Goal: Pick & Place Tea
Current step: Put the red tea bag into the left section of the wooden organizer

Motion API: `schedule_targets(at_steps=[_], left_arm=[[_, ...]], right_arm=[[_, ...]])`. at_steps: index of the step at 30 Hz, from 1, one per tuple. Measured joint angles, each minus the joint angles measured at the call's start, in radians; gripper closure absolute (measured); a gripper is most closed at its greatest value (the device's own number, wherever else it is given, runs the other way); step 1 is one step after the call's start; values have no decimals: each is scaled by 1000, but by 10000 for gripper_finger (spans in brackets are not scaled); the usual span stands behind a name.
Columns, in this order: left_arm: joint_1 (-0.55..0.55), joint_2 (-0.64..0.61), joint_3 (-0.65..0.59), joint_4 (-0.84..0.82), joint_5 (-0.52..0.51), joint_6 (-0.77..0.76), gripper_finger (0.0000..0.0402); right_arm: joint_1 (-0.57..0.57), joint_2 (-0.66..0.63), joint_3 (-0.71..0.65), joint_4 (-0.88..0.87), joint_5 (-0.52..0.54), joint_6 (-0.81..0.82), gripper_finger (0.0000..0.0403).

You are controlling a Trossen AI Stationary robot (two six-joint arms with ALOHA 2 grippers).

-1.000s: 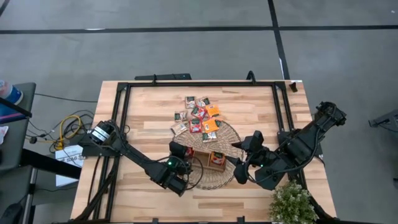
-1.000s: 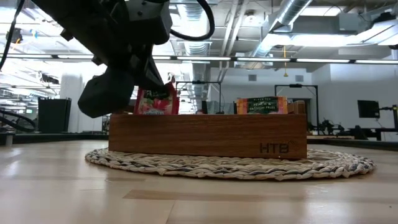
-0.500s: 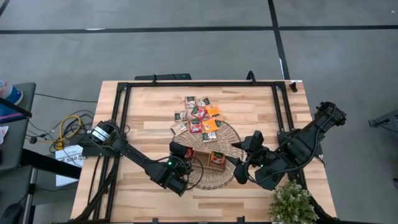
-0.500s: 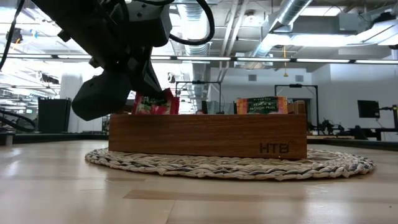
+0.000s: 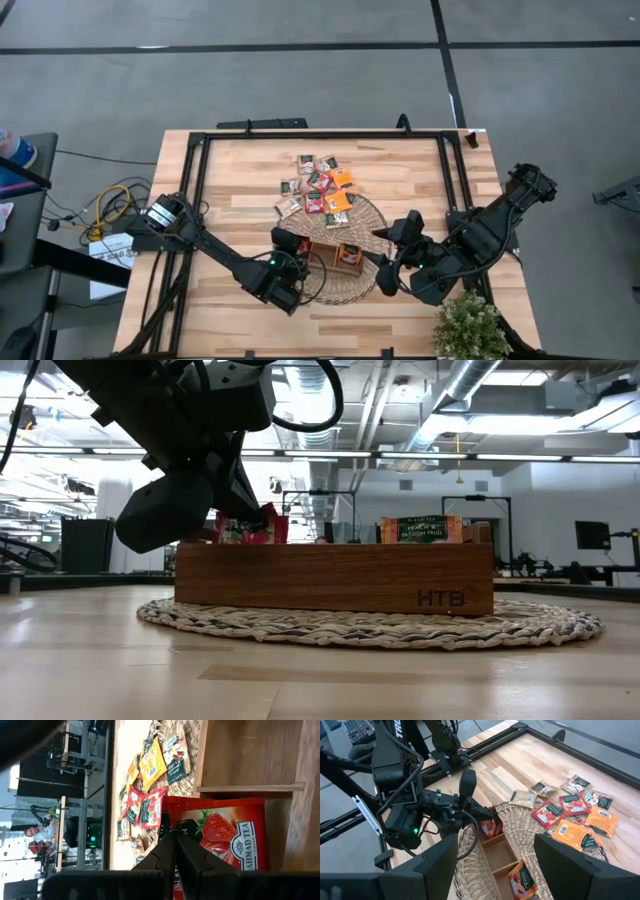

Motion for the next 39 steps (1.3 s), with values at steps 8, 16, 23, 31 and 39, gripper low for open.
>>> schedule_targets(at_steps=[8,16,23,31,39], left_arm=[[0,0,0,0,13,10,334],[-6,-8,0,-2,-11,73,274],[-14,-116,0,6,-61,105,263],[30,-347,124,4,19,-122,263],[127,-534,209,-6,108,-556,264]], right_arm=[[0,0,0,0,-1,0,148],[0,0,0,0,-1,-7,148],[0,0,0,0,-1,-8,148],[-27,0,0,-3,-1,-33,148],[-204,0,0,3,-139,-146,148]])
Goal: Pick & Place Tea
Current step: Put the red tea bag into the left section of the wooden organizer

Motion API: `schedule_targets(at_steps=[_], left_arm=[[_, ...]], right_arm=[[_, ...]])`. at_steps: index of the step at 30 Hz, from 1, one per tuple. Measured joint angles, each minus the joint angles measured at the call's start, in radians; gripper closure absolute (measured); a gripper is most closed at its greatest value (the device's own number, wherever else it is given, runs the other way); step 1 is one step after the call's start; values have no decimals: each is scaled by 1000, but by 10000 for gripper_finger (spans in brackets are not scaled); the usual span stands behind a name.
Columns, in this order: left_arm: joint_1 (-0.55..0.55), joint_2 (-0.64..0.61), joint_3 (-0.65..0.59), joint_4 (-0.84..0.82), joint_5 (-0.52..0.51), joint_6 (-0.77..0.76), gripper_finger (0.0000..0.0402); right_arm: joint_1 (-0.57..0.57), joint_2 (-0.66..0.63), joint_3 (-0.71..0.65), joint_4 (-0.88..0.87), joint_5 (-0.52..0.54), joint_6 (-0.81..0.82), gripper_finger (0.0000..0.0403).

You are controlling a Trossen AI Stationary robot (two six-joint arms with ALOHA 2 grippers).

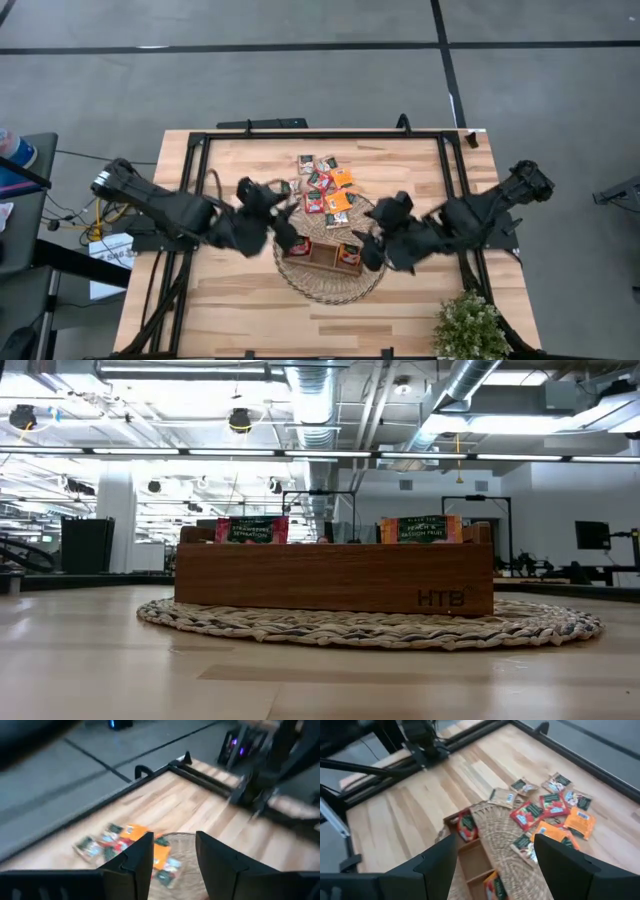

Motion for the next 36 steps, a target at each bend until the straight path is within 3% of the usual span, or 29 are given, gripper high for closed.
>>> schedule_targets(at_steps=[4,11,19,27,36], left_arm=[[11,-73,0,-6,3,-92,264],[11,-147,0,-19,27,-104,264],[10,-180,-1,-113,56,-81,264],[11,-195,-1,-163,53,-75,264],[11,-195,-1,-170,64,-64,264]], right_arm=[[-128,0,0,27,-116,-97,148],[-396,35,2,147,-385,-198,148],[-664,250,5,245,-732,-311,148],[-807,506,73,230,-801,-266,148],[-852,702,218,175,-890,-229,148]])
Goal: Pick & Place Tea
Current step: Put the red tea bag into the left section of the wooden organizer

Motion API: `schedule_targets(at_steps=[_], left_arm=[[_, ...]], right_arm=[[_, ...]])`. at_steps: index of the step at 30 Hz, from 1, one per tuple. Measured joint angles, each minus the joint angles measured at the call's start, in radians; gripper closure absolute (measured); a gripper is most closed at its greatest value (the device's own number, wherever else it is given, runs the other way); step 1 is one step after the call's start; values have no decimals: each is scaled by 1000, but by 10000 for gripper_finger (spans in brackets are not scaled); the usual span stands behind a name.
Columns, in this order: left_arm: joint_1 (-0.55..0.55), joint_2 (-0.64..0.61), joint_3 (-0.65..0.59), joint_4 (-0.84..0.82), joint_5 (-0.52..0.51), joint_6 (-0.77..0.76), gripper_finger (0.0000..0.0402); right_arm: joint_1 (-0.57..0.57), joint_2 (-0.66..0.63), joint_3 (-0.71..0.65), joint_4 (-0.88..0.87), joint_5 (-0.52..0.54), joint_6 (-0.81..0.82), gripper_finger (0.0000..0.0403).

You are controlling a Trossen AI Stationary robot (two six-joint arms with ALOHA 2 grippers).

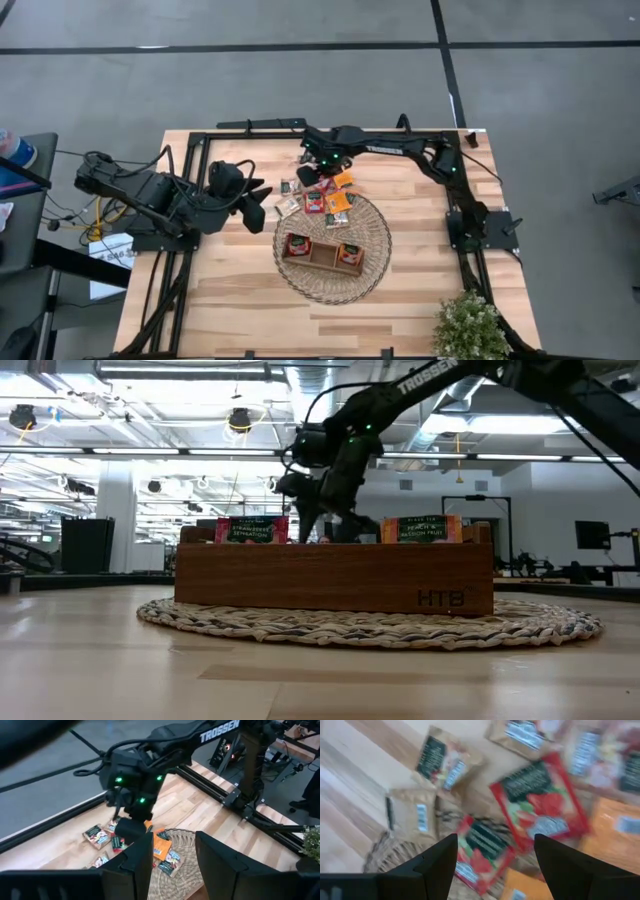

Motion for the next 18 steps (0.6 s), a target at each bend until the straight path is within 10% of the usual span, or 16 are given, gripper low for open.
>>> schedule_targets(at_steps=[18], left_arm=[[1,0,0,-49,54,-4,264]], right_arm=[[156,18,8,-27,154,-291,148]])
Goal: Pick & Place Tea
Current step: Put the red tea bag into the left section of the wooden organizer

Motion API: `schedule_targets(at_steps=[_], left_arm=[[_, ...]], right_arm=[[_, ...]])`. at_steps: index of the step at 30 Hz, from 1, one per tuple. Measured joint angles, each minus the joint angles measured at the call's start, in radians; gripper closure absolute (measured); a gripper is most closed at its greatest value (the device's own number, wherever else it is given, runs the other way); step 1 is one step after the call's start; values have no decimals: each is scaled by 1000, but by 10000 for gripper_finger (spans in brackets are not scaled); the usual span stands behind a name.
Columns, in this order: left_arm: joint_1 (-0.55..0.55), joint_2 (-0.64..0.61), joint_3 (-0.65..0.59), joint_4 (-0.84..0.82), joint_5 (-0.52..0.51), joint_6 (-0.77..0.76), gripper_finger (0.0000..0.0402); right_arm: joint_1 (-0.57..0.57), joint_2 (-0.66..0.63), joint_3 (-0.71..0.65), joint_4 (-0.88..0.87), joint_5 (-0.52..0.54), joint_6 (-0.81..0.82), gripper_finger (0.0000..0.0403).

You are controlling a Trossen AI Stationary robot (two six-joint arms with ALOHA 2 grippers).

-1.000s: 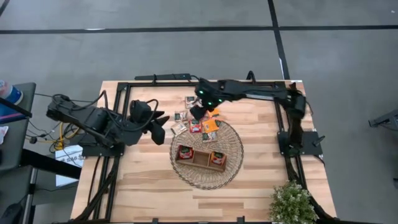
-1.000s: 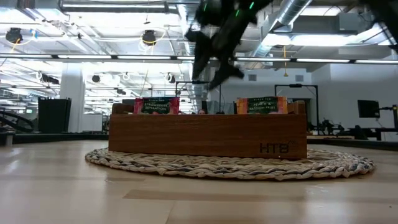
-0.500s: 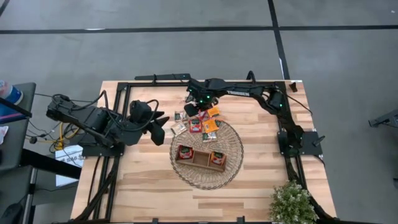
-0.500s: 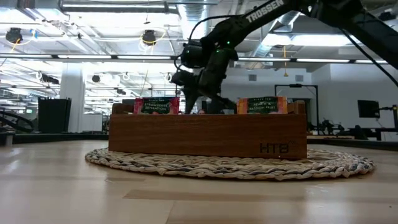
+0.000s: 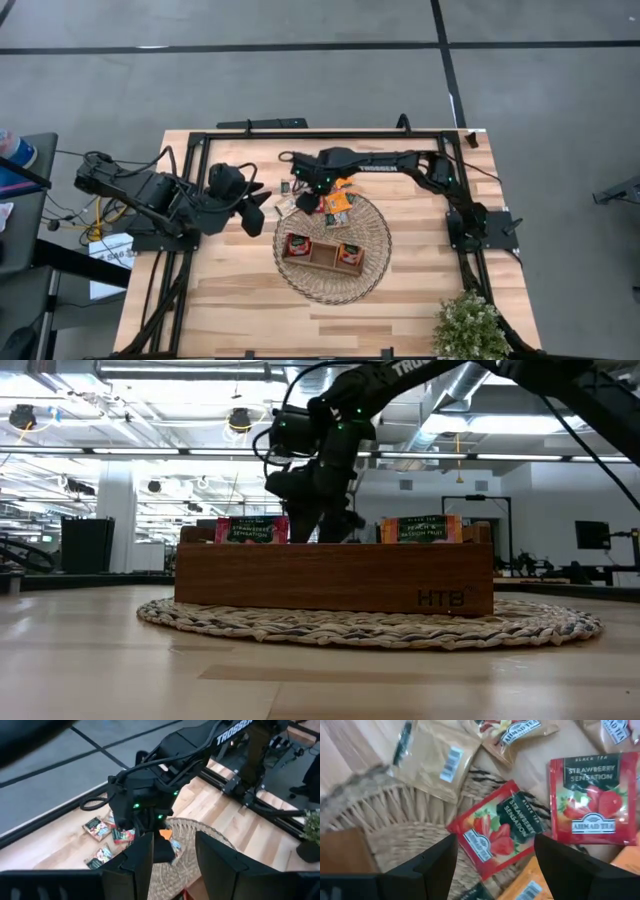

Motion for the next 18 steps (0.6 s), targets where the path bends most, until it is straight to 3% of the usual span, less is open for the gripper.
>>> schedule_targets(at_steps=[5,8,15,18], left_arm=[[4,0,0,-67,5,-72,264],[31,-4,0,-140,45,-130,264],[183,-4,0,-121,165,-69,264],[288,14,0,-79,288,-37,264]], right_arm=[[11,-26,-1,-155,22,-30,148],[44,-93,-3,-263,96,-51,148],[201,-342,-2,-299,239,63,148],[280,-442,-1,-272,303,156,148]])
